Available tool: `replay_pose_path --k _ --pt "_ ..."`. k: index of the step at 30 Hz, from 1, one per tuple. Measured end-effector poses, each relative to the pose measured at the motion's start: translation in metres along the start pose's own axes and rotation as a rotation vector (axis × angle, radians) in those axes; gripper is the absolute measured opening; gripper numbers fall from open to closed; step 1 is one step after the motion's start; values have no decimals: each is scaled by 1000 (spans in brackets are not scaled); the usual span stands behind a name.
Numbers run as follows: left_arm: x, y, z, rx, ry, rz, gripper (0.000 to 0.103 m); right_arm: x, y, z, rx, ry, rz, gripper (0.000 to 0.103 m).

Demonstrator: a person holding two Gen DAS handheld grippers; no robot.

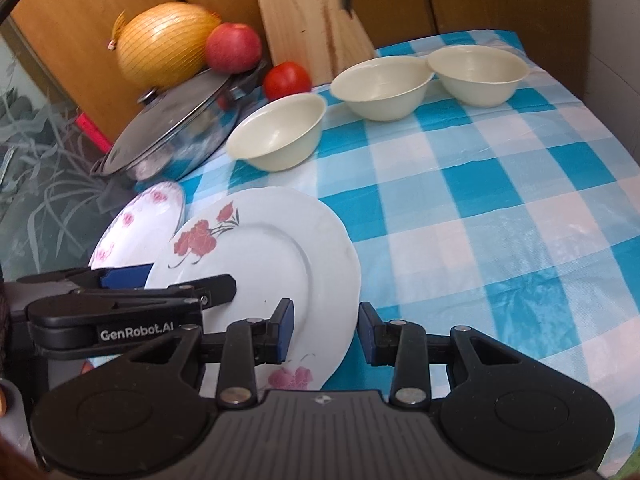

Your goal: Organize plates and bowls

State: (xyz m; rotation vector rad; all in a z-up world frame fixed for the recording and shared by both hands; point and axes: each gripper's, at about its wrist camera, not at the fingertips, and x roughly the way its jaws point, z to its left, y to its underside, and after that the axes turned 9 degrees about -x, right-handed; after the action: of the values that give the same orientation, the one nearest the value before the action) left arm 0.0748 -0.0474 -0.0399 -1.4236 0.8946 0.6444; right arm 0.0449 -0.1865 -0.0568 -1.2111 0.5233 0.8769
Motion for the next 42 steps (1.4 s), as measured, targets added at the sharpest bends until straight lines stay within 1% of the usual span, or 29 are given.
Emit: replay_pose_path --k 7,11,17,19,21,23,25,27,30,33,35,37,39,42 --pt "-8 14 17 -36 -1 14 89 0 6 18 -64 4 10 33" --pt "-10 18 22 -47 -4 22 89 2 11 34 -147 39 23 33" --pt "-15 26 30 -49 -27 16 89 3 18 45 -194 13 53 33" --pt "-18 29 34 -50 -27 11 89 4 20 52 -242 22 58 35" --pt "-20 31 37 -55 -23 10 86 3 23 58 -281 37 56 38" --pt "-23 33 40 -60 -21 6 85 3 26 64 -321 42 60 39" --pt "-25 35 44 -66 -26 -2 85 3 28 67 -349 44 58 42" --pt "-29 36 48 -74 -29 -14 86 0 30 72 -403 50 52 43" --pt "-33 36 61 -114 -21 -20 87 -3 34 82 -472 33 44 44" --pt "-32 35 72 -154 -20 -8 87 -5 39 86 -496 7 53 44" --pt "-30 35 77 -166 -31 -8 87 -7 40 87 -519 4 35 44" --pt "-29 34 82 -179 -45 -8 87 -6 38 84 -508 40 29 44" --pt "-31 33 87 -201 -29 -7 87 -4 31 74 -447 58 33 44" --pt "-32 31 98 -246 -18 -5 87 -2 22 57 -337 48 31 44"
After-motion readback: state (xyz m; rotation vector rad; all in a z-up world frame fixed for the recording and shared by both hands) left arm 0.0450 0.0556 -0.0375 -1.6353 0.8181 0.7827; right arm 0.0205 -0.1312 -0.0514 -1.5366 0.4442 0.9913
